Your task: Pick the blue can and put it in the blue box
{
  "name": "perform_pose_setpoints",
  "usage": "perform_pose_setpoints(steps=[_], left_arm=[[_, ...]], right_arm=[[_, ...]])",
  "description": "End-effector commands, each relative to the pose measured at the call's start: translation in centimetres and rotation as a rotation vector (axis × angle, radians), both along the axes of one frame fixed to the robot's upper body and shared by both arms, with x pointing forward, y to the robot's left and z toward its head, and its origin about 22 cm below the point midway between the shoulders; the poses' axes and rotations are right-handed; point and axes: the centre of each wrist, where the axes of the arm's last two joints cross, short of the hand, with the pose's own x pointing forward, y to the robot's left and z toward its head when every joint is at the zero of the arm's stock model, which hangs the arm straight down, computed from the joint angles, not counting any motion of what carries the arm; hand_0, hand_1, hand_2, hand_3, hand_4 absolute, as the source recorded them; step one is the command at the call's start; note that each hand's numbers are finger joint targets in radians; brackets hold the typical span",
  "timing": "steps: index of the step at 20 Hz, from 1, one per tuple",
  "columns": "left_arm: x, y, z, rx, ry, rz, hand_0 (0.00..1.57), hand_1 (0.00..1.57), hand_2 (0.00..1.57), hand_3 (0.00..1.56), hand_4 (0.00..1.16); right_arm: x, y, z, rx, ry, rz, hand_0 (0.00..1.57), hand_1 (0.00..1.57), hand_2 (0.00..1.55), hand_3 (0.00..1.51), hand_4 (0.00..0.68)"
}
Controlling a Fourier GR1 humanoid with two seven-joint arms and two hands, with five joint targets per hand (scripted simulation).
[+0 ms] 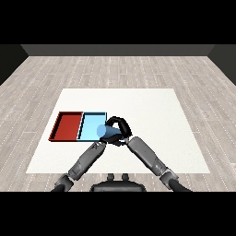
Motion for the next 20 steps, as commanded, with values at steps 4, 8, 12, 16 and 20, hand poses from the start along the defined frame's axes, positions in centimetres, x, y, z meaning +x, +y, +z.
perform_pose_setpoints(steps=[4,8,12,16,20], left_arm=[[0.6,-0.9,1.3,0.257,-0.071,0.025,0.21,0.21,0.3,0.0,0.3],[0.0,-1.8,1.6,-0.029,-0.019,0.099,0.45,0.45,0.65,0.35,0.72],[0.3,-1.0,1.1,0.002,-0.017,0.104,0.81,0.81,0.85,0.72,0.69],[0.6,-1.8,0.7,0.011,-0.059,0.104,0.58,0.58,0.71,0.5,0.66],[-0.7,-0.3,0.3,-0.122,0.05,0.077,1.18,1.18,1.19,1.03,0.63]], right_arm=[[-0.4,-0.5,-0.9,0.005,0.015,0.031,1.45,1.45,1.46,1.4,0.599],[-1.3,2.0,0.0,0.041,0.002,0.041,1.45,1.45,1.45,1.4,0.598],[0.4,2.1,0.5,0.012,0.022,0.059,1.44,1.44,1.45,1.39,0.602],[-0.3,2.0,-0.2,0.05,0.017,0.042,1.44,1.44,1.45,1.39,0.591],[-1.2,1.6,0.6,0.048,0.026,0.038,1.44,1.44,1.45,1.39,0.58]])
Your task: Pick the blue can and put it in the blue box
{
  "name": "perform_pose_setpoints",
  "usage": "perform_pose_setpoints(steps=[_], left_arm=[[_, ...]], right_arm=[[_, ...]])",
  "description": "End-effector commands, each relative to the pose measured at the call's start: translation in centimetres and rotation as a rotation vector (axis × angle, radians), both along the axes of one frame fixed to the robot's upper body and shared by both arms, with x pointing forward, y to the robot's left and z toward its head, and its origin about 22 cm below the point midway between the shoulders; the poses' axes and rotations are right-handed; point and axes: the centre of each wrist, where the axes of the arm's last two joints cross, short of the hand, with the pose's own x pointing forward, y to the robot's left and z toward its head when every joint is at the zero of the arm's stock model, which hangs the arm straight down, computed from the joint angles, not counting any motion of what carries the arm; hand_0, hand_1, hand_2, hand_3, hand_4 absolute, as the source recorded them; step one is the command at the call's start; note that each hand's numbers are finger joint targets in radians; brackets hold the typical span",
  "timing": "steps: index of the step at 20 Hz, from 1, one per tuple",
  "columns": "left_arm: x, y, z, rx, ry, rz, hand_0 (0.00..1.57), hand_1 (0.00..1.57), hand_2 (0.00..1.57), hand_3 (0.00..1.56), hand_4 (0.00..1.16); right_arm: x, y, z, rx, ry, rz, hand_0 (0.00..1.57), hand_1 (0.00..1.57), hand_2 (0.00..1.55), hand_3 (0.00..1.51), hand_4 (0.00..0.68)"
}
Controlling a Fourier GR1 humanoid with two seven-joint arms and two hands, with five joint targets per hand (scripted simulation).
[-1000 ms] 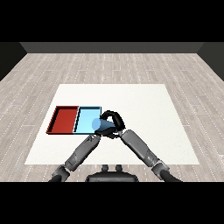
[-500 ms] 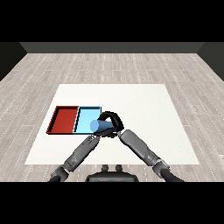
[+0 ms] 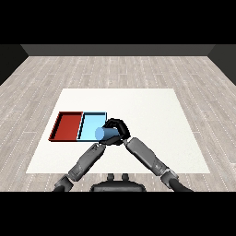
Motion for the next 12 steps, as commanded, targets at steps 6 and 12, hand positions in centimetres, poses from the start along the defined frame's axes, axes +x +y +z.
perform_pose_setpoints(steps=[6,12], left_arm=[[2.2,-0.1,1.5,-0.078,0.082,0.038,1.57,1.57,1.54,1.47,0.76],[0.7,0.5,-1.8,-0.085,0.07,0.023,1.57,1.57,1.52,1.45,1.1]], right_arm=[[-1.3,0.6,0.6,0.116,0.092,0.021,1.09,1.09,1.12,0.8,0.0],[-0.1,-0.5,0.2,0.08,0.105,0.008,0.0,0.0,0.0,0.0,0.0]])
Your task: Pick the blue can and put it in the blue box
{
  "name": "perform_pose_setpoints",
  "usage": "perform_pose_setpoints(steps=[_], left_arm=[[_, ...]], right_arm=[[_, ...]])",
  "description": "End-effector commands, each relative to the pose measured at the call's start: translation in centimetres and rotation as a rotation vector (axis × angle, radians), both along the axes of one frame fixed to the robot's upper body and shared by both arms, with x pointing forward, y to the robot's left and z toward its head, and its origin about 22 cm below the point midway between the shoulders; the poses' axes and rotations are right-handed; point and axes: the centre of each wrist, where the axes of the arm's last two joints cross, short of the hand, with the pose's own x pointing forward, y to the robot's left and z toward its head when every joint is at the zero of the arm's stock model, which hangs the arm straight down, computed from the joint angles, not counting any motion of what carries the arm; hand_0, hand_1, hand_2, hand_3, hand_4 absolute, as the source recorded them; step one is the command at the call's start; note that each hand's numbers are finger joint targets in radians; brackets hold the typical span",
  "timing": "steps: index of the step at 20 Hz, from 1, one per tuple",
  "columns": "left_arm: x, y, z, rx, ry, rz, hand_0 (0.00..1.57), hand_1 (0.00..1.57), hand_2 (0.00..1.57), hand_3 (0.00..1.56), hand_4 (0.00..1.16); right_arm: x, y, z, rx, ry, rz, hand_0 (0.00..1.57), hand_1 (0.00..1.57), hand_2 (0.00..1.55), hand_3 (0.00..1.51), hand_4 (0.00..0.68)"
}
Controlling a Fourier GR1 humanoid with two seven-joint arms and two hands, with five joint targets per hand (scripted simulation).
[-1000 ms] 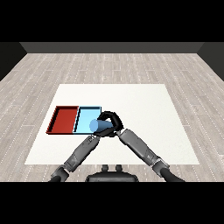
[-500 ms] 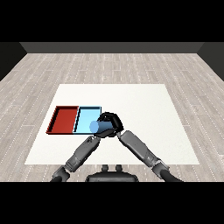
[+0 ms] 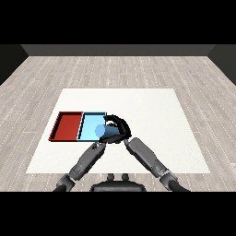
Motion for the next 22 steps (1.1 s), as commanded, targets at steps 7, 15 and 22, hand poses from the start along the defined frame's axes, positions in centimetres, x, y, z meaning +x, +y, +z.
perform_pose_setpoints(steps=[7,15,22], left_arm=[[0.8,0.6,0.5,0.028,-0.021,0.016,1.57,1.57,1.56,1.49,1.14],[-0.5,-0.4,-0.7,0.087,-0.054,0.046,1.57,1.57,1.57,1.5,1.13],[0.8,2.8,-0.8,0.067,-0.035,0.056,1.57,1.57,1.57,1.49,1.12]], right_arm=[[-0.3,-2.0,0.6,0.016,0.013,-0.016,0.0,0.0,0.0,0.0,0.0],[-0.2,-3.9,1.3,0.049,0.009,-0.019,0.0,0.0,0.0,0.0,0.0],[-3.6,-8.5,2.7,0.095,-0.012,-0.108,0.0,0.0,0.0,0.0,0.0]])
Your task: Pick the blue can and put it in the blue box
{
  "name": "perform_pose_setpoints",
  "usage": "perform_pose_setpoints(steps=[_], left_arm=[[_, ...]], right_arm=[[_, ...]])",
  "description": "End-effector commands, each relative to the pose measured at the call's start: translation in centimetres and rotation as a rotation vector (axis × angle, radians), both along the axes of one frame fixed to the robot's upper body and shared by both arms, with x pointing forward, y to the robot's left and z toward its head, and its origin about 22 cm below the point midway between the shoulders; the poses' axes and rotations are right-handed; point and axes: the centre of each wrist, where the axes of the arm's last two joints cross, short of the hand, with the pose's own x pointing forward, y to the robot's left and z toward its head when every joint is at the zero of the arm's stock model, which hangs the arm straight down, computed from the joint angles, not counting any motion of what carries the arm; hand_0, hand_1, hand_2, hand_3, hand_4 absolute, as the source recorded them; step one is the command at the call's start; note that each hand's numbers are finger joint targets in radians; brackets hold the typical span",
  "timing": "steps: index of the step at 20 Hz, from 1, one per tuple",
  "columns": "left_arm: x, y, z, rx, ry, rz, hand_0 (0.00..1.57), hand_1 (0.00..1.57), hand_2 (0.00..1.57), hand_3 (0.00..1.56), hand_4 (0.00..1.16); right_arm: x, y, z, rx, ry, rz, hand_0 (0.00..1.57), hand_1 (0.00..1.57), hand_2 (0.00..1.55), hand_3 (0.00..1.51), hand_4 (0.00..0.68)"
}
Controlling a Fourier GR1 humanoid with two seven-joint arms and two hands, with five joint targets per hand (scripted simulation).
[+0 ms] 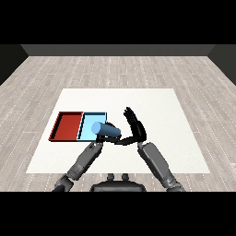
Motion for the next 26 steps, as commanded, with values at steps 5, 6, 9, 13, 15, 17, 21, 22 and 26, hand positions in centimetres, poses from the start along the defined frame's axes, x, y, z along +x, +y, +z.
perform_pose_setpoints(steps=[5,6,9,13,15,17,21,22,26], left_arm=[[0.5,1.6,-0.2,0.054,0.004,0.031,1.57,1.57,1.57,1.49,1.13],[0.0,1.9,0.0,0.069,0.018,0.034,1.57,1.57,1.57,1.49,1.12],[3.7,5.0,3.0,0.079,0.017,0.105,1.57,1.57,1.57,1.49,1.14],[2.3,8.4,-0.1,0.145,0.084,0.174,1.57,1.57,1.57,1.49,1.15],[4.0,10.6,1.9,0.137,0.129,0.253,1.57,1.57,1.57,1.49,1.13],[4.4,13.2,0.7,0.176,0.207,0.307,1.57,1.57,1.57,1.5,1.11],[5.2,17.3,0.5,0.217,0.291,0.37,1.57,1.57,1.57,1.51,1.09],[5.1,17.5,0.6,0.228,0.318,0.377,1.57,1.57,1.57,1.52,1.07],[6.9,16.6,0.4,0.311,0.415,0.427,1.57,1.57,1.57,1.49,1.05]], right_arm=[[-3.1,-6.5,2.1,0.098,-0.072,-0.107,0.0,0.0,0.0,0.0,0.0],[-2.7,-8.7,1.6,0.102,-0.057,-0.142,0.0,0.0,0.0,0.0,0.0],[-3.6,-10.0,1.6,0.09,-0.071,-0.189,0.0,0.0,0.0,0.0,0.0],[-3.2,-12.4,0.8,0.084,-0.069,-0.282,0.0,0.0,0.0,0.0,0.0],[-3.2,-13.3,1.6,0.069,-0.072,-0.278,0.0,0.0,0.0,0.0,0.0],[-3.7,-12.5,0.4,0.09,-0.043,-0.293,0.0,0.0,0.0,0.0,0.0],[-2.9,-13.1,-0.2,0.071,-0.041,-0.305,0.0,0.0,0.0,0.0,0.0],[-2.4,-11.6,0.8,0.07,-0.044,-0.295,0.0,0.0,0.0,0.0,0.0],[-2.5,-12.8,0.4,0.055,-0.027,-0.305,0.0,0.0,0.0,0.0,0.0]])
